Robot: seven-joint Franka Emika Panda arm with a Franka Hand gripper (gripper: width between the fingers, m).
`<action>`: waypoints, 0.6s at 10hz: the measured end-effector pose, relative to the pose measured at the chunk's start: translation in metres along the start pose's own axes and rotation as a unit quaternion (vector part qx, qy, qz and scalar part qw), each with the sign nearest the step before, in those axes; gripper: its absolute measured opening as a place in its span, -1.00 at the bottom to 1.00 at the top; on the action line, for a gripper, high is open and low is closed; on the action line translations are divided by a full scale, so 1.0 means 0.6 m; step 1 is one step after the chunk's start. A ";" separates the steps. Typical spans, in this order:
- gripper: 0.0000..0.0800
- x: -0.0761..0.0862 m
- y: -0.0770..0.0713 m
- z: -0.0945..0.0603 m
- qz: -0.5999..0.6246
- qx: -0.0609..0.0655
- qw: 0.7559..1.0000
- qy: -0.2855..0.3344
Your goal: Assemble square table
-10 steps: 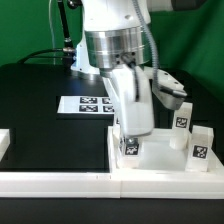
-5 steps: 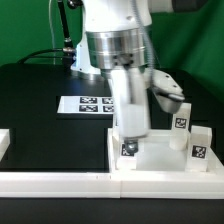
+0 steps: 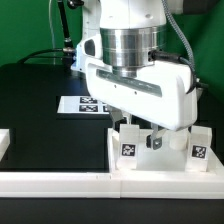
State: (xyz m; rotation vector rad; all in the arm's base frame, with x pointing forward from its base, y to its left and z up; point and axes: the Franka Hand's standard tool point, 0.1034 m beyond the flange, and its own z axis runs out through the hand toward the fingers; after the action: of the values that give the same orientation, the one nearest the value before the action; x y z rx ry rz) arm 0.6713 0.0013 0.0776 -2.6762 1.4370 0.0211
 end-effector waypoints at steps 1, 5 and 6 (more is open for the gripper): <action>0.62 0.002 0.001 0.000 -0.061 -0.002 0.998 0.002; 0.62 0.019 0.013 0.002 -0.366 -0.018 0.930 0.010; 0.62 0.018 0.013 0.003 -0.346 -0.018 0.938 0.010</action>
Offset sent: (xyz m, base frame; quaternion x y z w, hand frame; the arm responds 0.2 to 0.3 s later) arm 0.0073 0.0088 -0.0078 0.0065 -0.0261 -0.4427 0.8962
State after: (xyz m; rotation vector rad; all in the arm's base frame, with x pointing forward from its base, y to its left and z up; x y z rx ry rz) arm 0.6709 -0.0115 0.0746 -3.0495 0.4301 -0.0353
